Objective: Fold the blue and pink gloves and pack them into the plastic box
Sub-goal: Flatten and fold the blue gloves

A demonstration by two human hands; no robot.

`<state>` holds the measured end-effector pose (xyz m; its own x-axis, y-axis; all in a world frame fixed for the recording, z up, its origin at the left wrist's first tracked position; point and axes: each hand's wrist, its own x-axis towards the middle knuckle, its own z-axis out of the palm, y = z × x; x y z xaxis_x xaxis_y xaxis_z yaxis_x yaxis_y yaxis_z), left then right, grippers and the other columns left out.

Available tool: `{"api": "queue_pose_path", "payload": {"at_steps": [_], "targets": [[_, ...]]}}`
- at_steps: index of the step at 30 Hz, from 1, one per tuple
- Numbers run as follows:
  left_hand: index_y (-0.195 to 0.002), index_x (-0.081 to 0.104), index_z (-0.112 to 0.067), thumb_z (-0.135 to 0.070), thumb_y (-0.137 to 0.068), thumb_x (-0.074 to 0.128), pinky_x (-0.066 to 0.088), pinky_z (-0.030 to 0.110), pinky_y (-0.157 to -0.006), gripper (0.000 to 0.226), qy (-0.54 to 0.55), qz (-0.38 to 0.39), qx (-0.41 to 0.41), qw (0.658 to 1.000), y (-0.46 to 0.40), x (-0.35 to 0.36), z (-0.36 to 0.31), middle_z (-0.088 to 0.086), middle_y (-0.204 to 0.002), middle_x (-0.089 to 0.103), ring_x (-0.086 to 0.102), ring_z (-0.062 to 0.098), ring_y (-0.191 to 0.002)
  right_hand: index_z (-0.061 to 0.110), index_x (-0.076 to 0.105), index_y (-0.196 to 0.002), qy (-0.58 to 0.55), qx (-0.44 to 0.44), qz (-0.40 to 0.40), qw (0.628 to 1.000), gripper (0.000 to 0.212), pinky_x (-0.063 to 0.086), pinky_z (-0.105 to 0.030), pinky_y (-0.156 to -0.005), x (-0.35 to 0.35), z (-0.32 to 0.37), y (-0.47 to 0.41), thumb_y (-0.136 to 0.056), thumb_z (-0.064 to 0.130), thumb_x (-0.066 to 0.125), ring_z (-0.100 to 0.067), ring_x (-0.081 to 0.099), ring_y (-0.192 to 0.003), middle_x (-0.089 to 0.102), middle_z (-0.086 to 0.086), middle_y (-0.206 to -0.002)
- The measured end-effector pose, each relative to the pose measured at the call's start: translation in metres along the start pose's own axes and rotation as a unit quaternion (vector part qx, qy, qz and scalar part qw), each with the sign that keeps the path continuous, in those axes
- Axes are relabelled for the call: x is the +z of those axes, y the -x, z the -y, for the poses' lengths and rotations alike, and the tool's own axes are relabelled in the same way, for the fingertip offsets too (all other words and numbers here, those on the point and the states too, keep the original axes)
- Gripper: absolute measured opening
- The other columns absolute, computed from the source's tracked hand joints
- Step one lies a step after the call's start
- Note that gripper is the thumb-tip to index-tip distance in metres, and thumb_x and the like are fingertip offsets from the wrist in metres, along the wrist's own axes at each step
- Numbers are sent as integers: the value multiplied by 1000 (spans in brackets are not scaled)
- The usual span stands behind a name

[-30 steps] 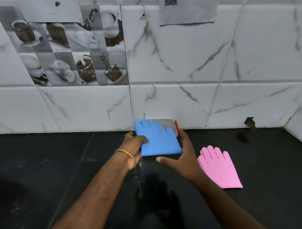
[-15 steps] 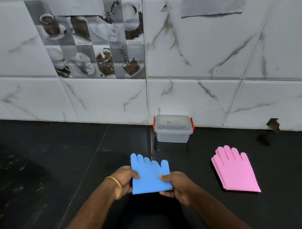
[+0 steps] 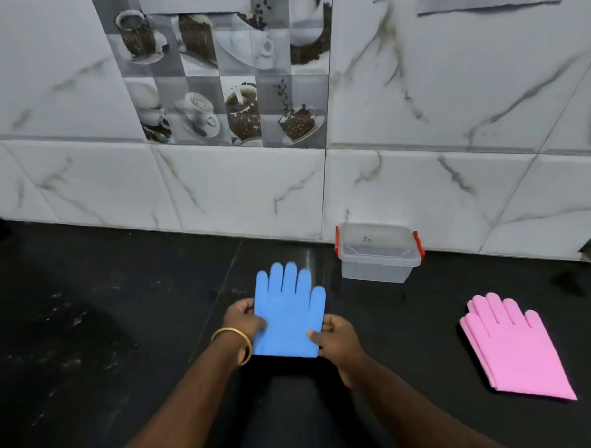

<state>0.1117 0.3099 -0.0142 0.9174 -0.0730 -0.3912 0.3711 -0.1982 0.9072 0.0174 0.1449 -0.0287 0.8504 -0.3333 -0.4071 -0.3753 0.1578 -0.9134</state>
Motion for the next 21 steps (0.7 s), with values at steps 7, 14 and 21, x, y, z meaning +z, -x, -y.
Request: {"api": "queue_pose_path", "payload": {"at_steps": [7, 14, 21], "targets": [[-122, 58, 1, 18, -72, 65, 52, 34, -82, 53, -109, -5, -25, 994, -14, 7, 22, 12, -102, 67, 62, 24, -90, 11, 63, -98, 116, 20, -43, 992, 19, 53, -16, -54, 0, -21, -16, -84, 3, 72, -10, 68, -79, 69, -1, -93], [-113, 62, -6, 5, -72, 66, 54, 38, -86, 43, -171, -17, -20, 985, -11, 12, 22, 11, -104, 68, 63, 27, -92, 5, 61, -107, 112, 13, -53, 992, 32, 60, -28, -68, -12, -24, -16, -79, 7, 77, -17, 72, -86, 73, -7, -99], [-128, 53, -14, -41, -76, 68, 42, 42, -101, 61, -396, -96, 101, 907, -6, 38, 5, 11, -132, 54, 50, 34, -121, 14, 61, -110, 120, 13, -107, 987, 40, 58, -36, -84, -60, -20, -10, -76, 18, 81, -22, 68, -93, 68, -7, -100]]}}
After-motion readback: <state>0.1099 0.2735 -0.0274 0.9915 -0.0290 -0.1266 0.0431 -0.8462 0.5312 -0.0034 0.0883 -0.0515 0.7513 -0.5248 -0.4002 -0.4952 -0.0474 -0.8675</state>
